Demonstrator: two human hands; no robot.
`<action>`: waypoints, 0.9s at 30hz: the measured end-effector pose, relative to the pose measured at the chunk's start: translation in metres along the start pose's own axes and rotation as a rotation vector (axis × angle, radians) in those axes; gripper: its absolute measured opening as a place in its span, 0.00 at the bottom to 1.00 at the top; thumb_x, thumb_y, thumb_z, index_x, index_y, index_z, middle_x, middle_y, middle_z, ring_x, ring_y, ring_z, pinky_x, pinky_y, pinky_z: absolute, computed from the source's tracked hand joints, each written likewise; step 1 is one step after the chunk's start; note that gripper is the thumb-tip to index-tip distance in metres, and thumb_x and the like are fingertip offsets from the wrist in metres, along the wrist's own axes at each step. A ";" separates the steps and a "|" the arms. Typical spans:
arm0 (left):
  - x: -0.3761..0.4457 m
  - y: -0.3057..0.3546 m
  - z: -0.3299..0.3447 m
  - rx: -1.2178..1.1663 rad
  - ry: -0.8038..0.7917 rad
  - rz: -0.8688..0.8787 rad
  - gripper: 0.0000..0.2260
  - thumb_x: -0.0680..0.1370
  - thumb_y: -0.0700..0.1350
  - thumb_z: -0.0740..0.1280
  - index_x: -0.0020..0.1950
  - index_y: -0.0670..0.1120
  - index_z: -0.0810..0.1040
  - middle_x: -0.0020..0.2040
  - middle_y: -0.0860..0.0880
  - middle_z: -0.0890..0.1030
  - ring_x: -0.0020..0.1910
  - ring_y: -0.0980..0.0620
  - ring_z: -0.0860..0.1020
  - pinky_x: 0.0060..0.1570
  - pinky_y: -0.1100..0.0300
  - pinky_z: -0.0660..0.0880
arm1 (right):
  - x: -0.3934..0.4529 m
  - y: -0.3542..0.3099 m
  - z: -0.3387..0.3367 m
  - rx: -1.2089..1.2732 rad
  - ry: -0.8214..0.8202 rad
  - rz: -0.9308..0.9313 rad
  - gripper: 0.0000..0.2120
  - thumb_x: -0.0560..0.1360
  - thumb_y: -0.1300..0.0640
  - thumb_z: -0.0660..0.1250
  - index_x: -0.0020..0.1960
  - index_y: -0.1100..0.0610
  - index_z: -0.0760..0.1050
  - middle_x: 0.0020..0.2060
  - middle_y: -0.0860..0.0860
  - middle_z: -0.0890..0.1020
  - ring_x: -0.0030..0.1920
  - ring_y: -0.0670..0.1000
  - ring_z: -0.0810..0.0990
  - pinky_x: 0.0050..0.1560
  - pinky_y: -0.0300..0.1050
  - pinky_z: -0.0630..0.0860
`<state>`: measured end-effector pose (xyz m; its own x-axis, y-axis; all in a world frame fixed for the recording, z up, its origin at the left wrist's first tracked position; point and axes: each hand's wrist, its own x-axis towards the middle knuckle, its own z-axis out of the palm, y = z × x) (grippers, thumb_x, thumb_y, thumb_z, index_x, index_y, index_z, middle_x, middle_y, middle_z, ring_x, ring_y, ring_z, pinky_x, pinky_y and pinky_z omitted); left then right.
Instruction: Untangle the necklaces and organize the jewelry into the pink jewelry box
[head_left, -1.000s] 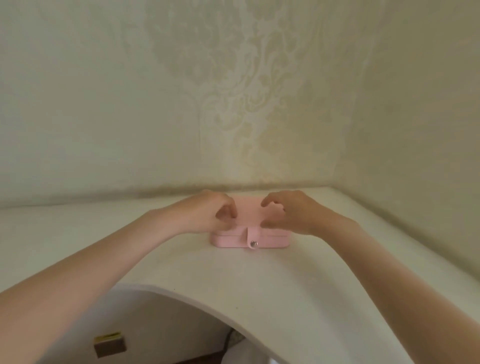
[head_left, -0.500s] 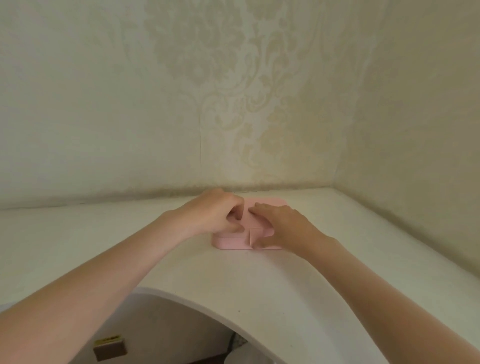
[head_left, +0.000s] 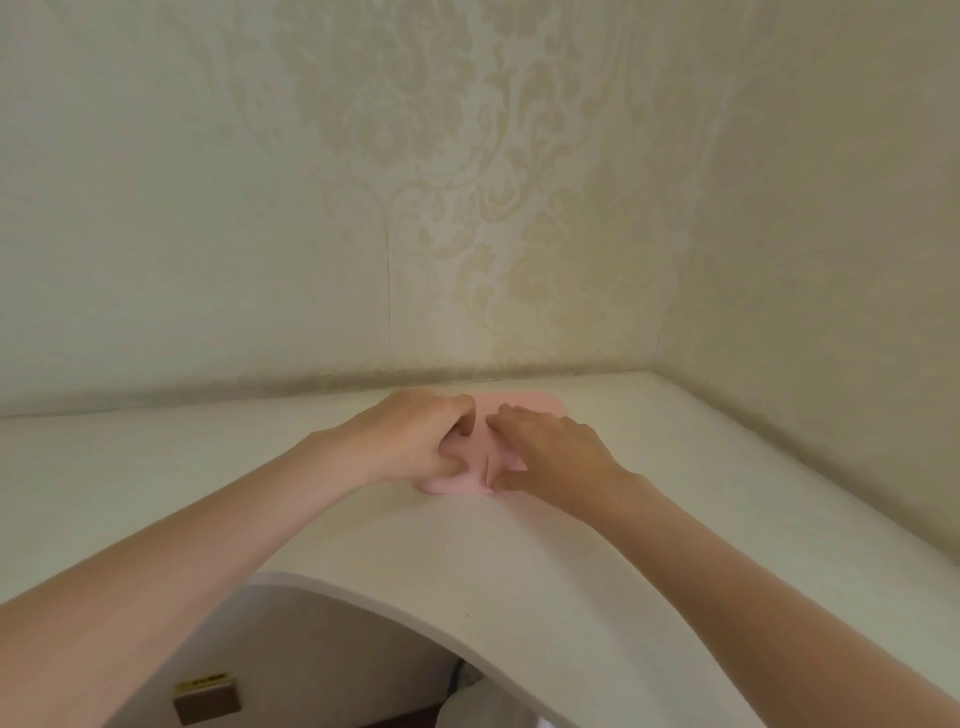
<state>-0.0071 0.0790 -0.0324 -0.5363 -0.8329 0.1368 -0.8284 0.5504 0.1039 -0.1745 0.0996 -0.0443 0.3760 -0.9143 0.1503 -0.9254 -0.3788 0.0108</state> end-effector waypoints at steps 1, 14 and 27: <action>-0.001 -0.002 0.004 -0.030 -0.030 -0.012 0.18 0.72 0.46 0.68 0.60 0.48 0.69 0.52 0.49 0.75 0.50 0.50 0.71 0.45 0.59 0.69 | 0.000 0.002 0.001 0.012 0.002 0.006 0.23 0.75 0.49 0.66 0.66 0.56 0.66 0.60 0.51 0.72 0.60 0.54 0.72 0.44 0.44 0.65; 0.169 0.064 0.061 -0.239 0.121 0.130 0.22 0.78 0.40 0.61 0.72 0.47 0.64 0.74 0.47 0.63 0.70 0.45 0.64 0.64 0.61 0.58 | 0.036 0.180 0.022 -0.193 0.091 0.336 0.14 0.76 0.58 0.60 0.62 0.56 0.68 0.60 0.52 0.74 0.62 0.55 0.72 0.57 0.48 0.70; 0.226 0.066 0.063 -0.312 0.145 0.172 0.27 0.75 0.47 0.68 0.72 0.51 0.62 0.73 0.50 0.64 0.69 0.50 0.65 0.63 0.64 0.61 | 0.069 0.232 0.011 0.035 0.058 0.362 0.22 0.72 0.57 0.68 0.65 0.57 0.68 0.62 0.55 0.73 0.62 0.55 0.73 0.59 0.46 0.70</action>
